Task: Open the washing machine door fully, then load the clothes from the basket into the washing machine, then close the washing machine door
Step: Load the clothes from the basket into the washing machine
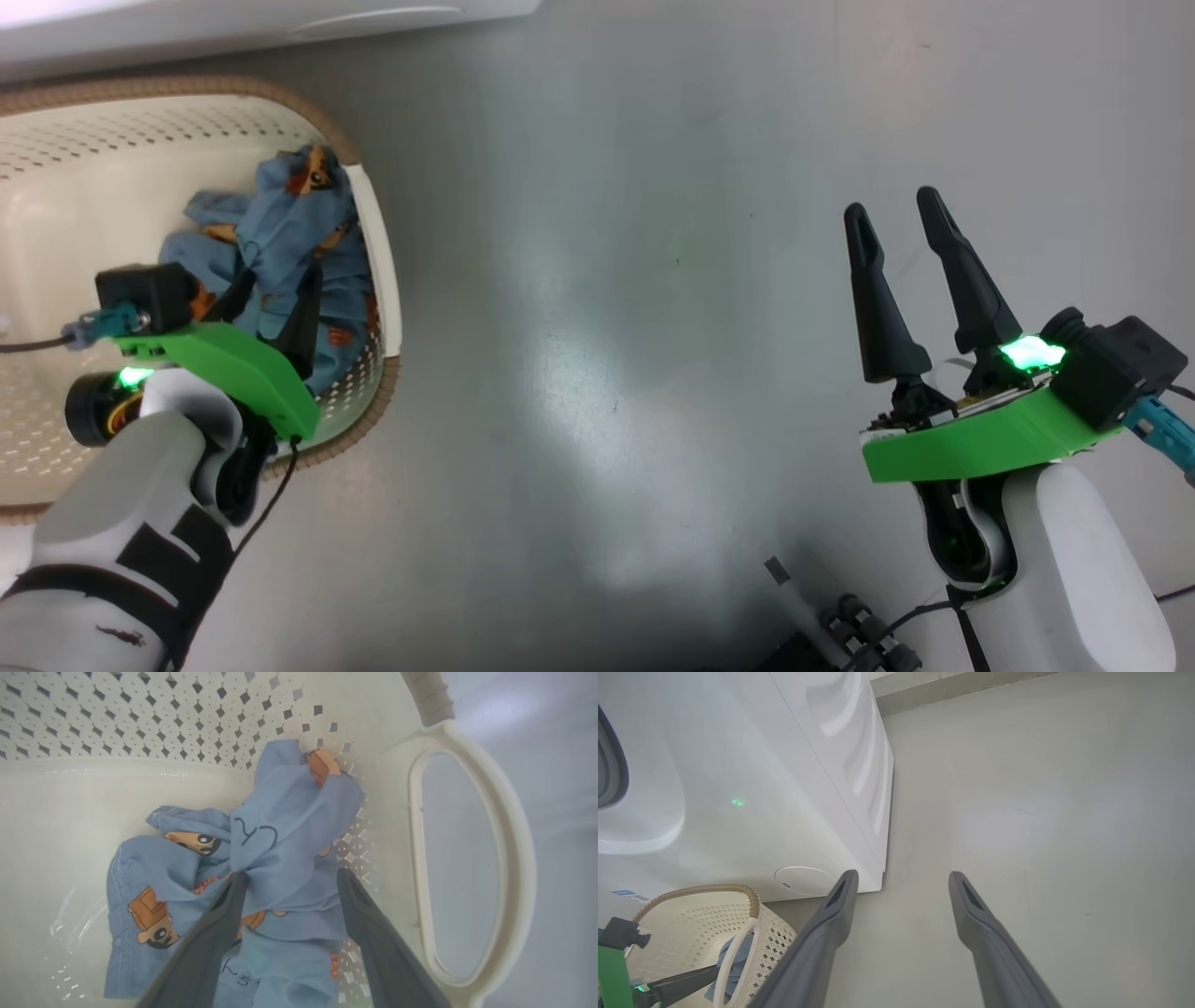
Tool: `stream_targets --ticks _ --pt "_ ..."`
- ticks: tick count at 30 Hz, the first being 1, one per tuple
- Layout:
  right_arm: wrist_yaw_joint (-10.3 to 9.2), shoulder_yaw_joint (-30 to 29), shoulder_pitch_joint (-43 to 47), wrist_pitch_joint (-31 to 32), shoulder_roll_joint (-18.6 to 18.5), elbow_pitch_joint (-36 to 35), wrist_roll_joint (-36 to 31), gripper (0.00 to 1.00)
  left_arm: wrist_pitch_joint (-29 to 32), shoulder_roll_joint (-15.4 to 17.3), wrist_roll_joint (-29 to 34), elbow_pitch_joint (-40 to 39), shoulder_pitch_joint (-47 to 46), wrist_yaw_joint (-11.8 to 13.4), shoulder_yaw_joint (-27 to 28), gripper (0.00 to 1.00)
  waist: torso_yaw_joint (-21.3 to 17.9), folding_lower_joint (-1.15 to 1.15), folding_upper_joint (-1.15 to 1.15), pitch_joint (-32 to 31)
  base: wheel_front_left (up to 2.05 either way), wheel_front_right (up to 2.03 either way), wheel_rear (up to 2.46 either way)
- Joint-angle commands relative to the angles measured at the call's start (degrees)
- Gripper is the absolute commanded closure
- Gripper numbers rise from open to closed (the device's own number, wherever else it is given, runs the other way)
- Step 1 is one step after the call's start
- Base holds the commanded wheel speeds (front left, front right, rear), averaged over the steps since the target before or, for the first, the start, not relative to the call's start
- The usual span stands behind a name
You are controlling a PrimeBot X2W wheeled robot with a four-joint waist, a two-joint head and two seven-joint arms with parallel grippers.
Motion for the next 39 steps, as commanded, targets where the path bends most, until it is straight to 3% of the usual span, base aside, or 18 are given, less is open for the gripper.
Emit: stream_targets --ticks 1,15,16,17,19,27,39 --pt "0.07 1.3 0.7 -0.3 0.3 -1.4 -0.7 0.00 -0.4 2.1 -0.6 -0.4 -0.1 -0.1 0.6 0.00 -0.2 0.00 0.00 0.3 0.00 0.00 0.00" --pt "0.07 1.2 1.7 -0.3 0.3 -2.8 -1.1 0.00 0.1 3.8 -9.5 3.0 -4.0 -0.1 -8.9 0.00 -1.9 0.00 0.00 1.3 0.00 0.00 0.00" --pt "0.07 1.2 1.7 -0.3 0.2 -2.7 -1.2 0.00 0.1 3.7 -10.0 3.2 -4.3 -0.1 -9.4 0.22 -1.8 0.00 0.00 1.2 0.00 0.00 0.00" --pt "0.07 1.1 1.7 -0.3 0.2 -2.6 -1.3 0.00 0.1 3.6 -10.5 3.4 -4.5 -0.1 -9.8 0.55 -1.7 0.00 0.00 1.1 0.00 0.00 0.00" --pt "0.07 0.8 1.5 -0.3 0.0 -2.5 -1.5 0.00 0.1 3.3 -11.6 3.6 -4.8 -0.1 -10.4 1.00 -1.4 0.00 0.00 0.7 0.00 0.00 0.00" --pt "0.07 0.6 1.0 -0.3 -0.1 -2.2 -1.6 0.00 -0.3 1.8 -15.8 3.1 -3.2 -0.1 -9.7 1.00 0.7 0.00 0.00 -2.7 0.00 0.00 0.00" --pt "0.07 0.4 2.4 -0.3 -1.2 -0.7 -0.8 0.00 -0.4 1.9 -8.2 -2.4 5.7 -0.1 6.0 1.00 4.3 0.00 0.00 -11.1 0.00 0.00 0.00"
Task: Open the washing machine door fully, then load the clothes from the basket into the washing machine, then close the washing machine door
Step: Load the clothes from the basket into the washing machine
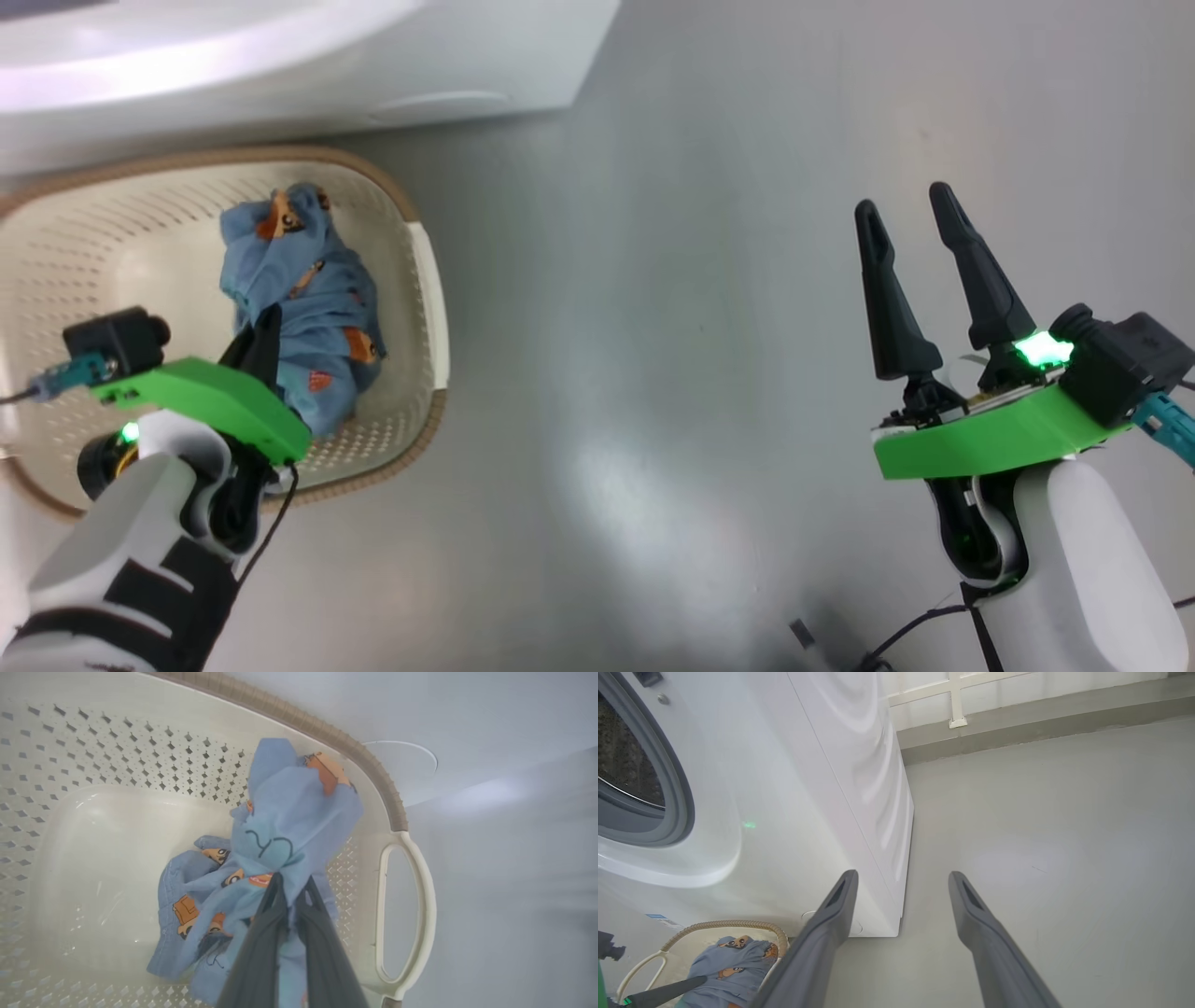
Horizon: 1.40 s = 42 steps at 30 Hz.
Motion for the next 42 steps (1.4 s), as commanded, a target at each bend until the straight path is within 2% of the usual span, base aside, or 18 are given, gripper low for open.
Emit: stream_targets --ticks 1,3,13,20,42 --pt "0.08 0.7 3.1 -0.3 -0.2 -0.7 0.5 0.00 -0.4 1.8 2.7 -1.9 2.8 -0.1 4.3 1.00 2.2 0.00 0.00 -4.2 0.00 0.00 0.00" --pt "0.08 0.7 3.3 -0.3 -0.3 -0.5 0.6 0.00 -0.4 1.6 3.8 -2.6 3.7 -0.1 5.8 1.00 2.5 0.00 0.00 -5.0 0.00 0.00 0.00" --pt "0.08 0.5 6.5 -0.3 -1.8 1.0 1.3 0.00 -0.4 0.6 17.3 -9.8 11.9 -0.1 18.1 1.00 5.2 0.00 0.00 -12.1 0.00 0.00 0.00" --pt "0.08 0.0 7.9 -0.3 -2.5 1.6 1.7 0.00 -0.4 0.4 23.8 -14.7 15.2 -0.1 24.0 1.00 6.4 0.00 0.00 -14.8 0.00 0.00 0.00" --pt "0.08 -1.4 14.5 -0.3 -3.0 2.6 2.6 0.00 -0.4 -1.9 38.3 -31.0 29.9 -0.1 38.1 1.00 7.3 0.00 0.00 -24.6 0.00 0.00 0.00"
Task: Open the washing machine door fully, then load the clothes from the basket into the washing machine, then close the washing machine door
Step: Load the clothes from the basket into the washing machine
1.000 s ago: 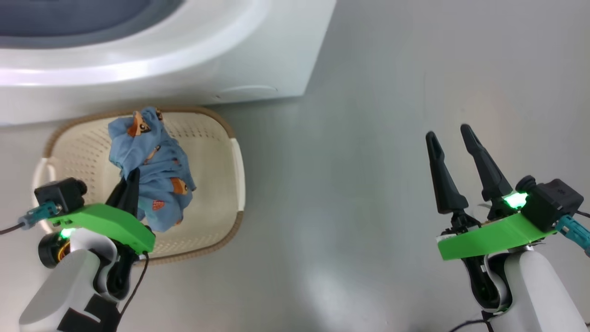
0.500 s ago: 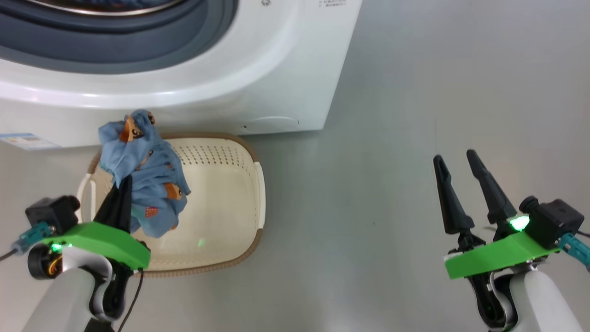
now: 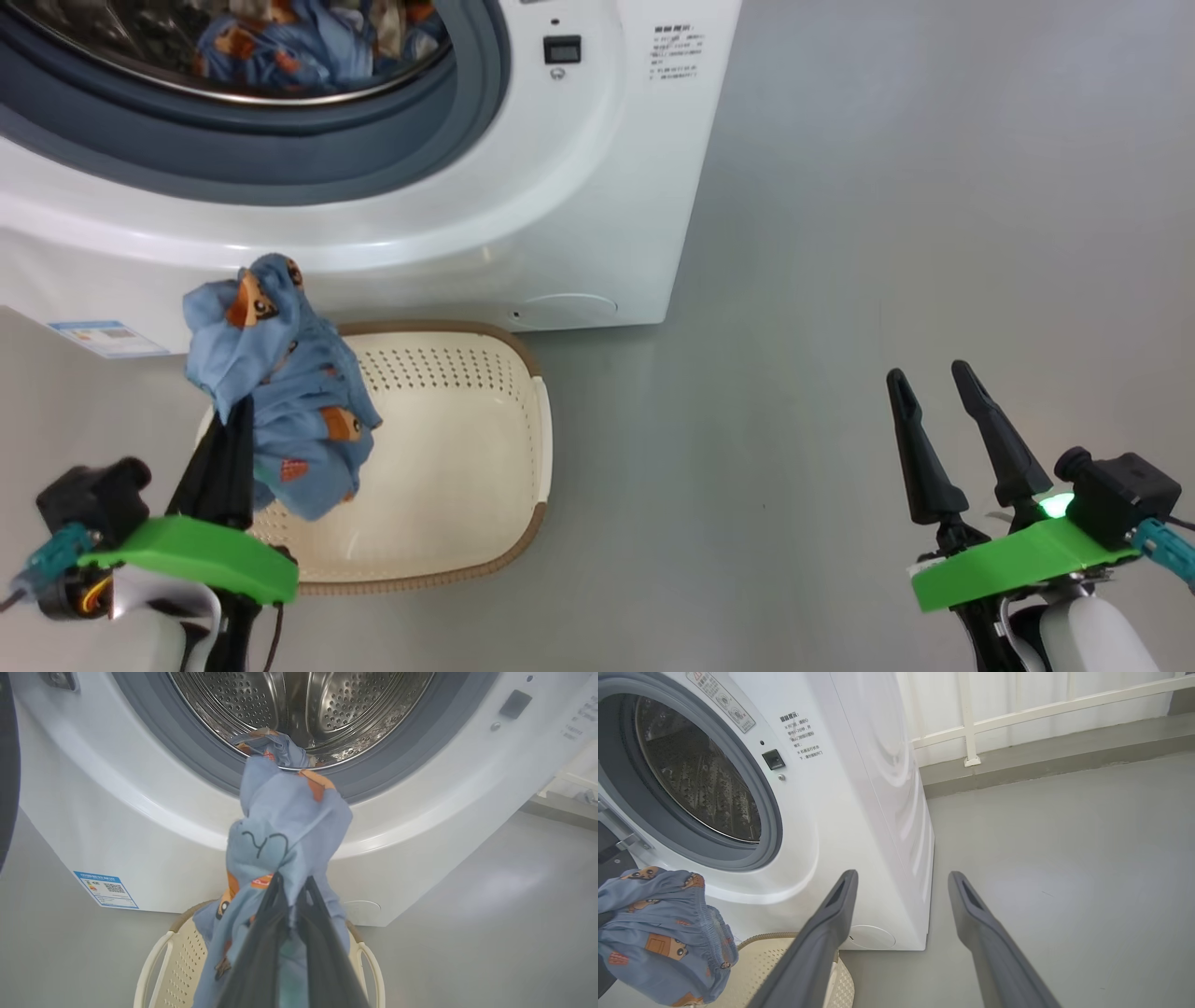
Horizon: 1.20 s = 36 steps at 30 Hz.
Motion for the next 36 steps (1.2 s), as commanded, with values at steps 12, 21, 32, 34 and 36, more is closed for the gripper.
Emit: stream_targets --ticks 12,21,32,34,36 --pt "0.07 0.1 4.0 -0.3 -0.8 -1.3 0.6 0.00 -0.4 -0.6 8.3 -10.0 8.3 -0.1 8.4 1.00 0.2 0.00 0.00 -3.9 0.00 0.00 0.00" --pt "0.07 -1.0 5.3 -0.3 -0.9 -1.7 0.5 0.00 -0.4 -3.2 10.2 -15.2 12.5 -0.1 12.1 1.00 0.4 0.00 0.00 -4.5 0.00 0.00 0.00" --pt "0.07 -1.1 5.0 -0.3 -0.5 -2.2 0.3 0.00 -0.4 -4.1 10.7 -17.4 12.8 -0.1 13.1 1.00 0.1 0.00 0.00 -2.9 0.00 0.00 0.00" --pt "0.07 -1.2 4.7 -0.3 -0.3 -2.3 0.3 0.00 -0.4 -4.1 10.6 -17.6 12.3 -0.1 13.2 1.00 0.0 0.00 0.00 -2.4 0.00 0.00 0.00" --pt "0.07 -1.2 4.4 -0.3 -0.2 -2.4 0.2 0.00 -0.4 -4.0 10.5 -17.6 11.7 -0.1 13.2 1.00 -0.1 0.00 0.00 -1.8 0.00 0.00 0.00"
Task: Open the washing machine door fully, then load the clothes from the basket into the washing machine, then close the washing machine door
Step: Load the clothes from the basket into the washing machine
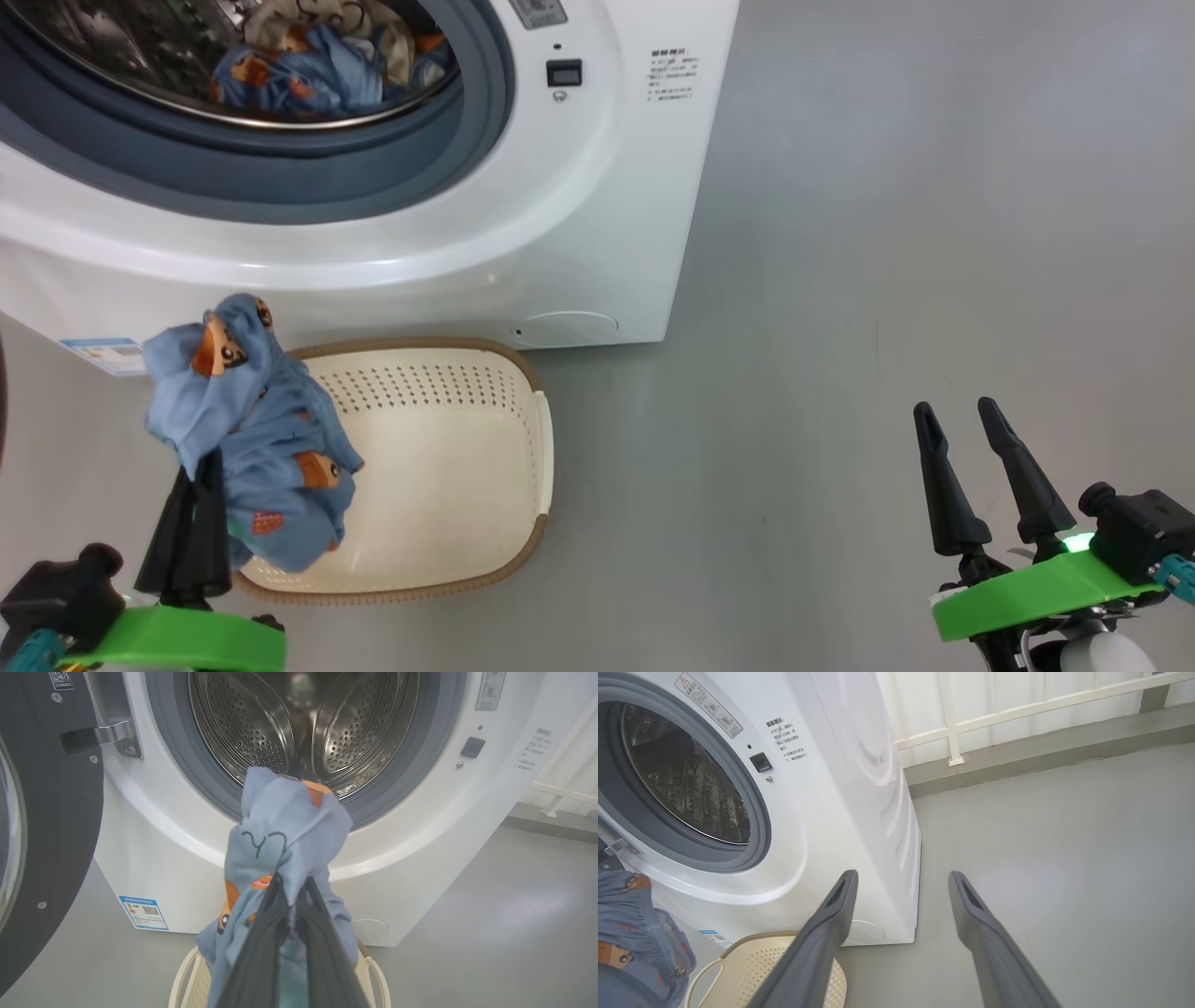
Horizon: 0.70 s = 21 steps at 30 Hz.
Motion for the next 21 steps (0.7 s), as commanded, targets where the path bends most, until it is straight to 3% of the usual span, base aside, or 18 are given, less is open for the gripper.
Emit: stream_targets --ticks 1,11,21 --pt "0.07 1.3 0.0 -0.3 -0.3 -1.6 -0.1 0.00 -0.4 1.4 -0.1 -1.7 -2.5 -0.1 2.2 1.00 -0.2 0.00 0.00 1.1 0.00 0.00 0.00" --pt "0.07 1.5 -2.2 -0.3 0.6 -2.0 -0.3 0.00 -0.4 3.0 -1.1 -1.6 -10.7 -0.1 2.1 1.00 -0.7 0.00 0.00 5.6 0.00 0.00 0.00" --pt "0.07 2.1 -6.3 -0.3 1.7 -2.3 -0.4 0.00 -0.4 7.5 -0.5 3.3 -27.9 -0.1 1.2 1.00 -2.1 0.00 0.00 11.9 0.00 0.00 0.00"
